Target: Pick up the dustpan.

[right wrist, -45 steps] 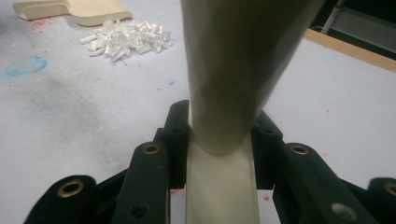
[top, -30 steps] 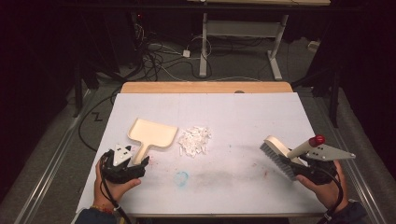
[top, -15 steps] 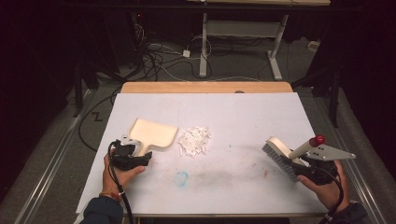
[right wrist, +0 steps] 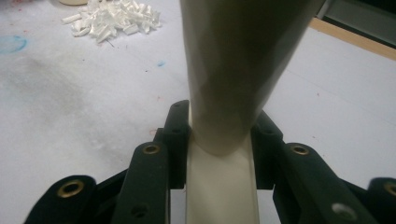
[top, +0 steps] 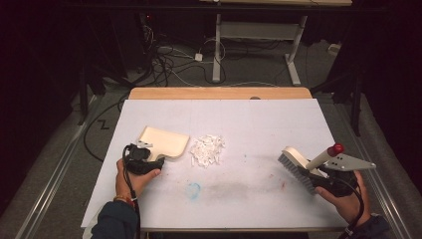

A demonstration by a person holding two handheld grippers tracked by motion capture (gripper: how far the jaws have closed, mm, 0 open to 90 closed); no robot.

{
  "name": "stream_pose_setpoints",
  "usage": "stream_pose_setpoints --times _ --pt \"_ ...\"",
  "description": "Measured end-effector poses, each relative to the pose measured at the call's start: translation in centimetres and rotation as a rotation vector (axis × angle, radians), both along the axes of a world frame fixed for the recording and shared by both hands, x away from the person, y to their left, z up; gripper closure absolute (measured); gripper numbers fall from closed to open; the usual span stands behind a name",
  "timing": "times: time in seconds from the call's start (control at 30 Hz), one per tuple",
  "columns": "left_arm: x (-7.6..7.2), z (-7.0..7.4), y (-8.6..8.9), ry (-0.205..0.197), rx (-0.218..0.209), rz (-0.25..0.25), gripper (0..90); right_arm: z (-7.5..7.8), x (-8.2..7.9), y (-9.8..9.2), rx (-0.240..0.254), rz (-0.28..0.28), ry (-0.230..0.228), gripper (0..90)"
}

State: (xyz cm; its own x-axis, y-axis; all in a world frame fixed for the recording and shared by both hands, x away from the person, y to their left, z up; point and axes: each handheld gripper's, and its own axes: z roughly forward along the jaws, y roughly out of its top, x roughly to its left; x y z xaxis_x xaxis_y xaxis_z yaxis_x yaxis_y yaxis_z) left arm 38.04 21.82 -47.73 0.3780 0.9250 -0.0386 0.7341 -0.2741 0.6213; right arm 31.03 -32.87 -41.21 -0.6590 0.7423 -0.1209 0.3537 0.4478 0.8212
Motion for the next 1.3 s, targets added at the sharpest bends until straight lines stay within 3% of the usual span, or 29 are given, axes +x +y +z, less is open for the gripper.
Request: stream_pose_setpoints --times 0.43,0.73,0.83,0.9,1.0,1.23,1.3 --pt "0.2 0.1 0.7 -0.008 0.003 0.008 62.4 -0.1 0.2 0.1 -0.001 0.008 0.012 67.2" --pt "0.0 0.5 1.0 -0.013 0.043 0.002 63.0 -0.2 0.2 0.1 0.001 0.008 0.015 67.2" --pt "-0.1 0.7 1.4 -0.015 0.036 0.011 63.1 -0.1 0.3 0.0 0.0 0.009 0.01 67.3" --pt "-0.5 1.1 1.9 -0.016 0.028 0.006 63.1 -0.1 0.3 -0.1 0.0 0.007 0.008 67.2" --pt "-1.1 1.8 2.1 -0.025 0.055 -0.02 63.2 0.0 0.2 -0.1 -0.002 0.01 0.008 67.3" --pt "-2.7 2.9 3.0 -0.037 0.073 -0.038 63.3 0.1 0.3 -0.2 0.001 0.004 0.002 67.3" --pt "-3.0 3.1 3.1 -0.032 0.064 -0.042 63.3 0.1 0.4 -0.3 0.001 -0.001 0.003 67.3"
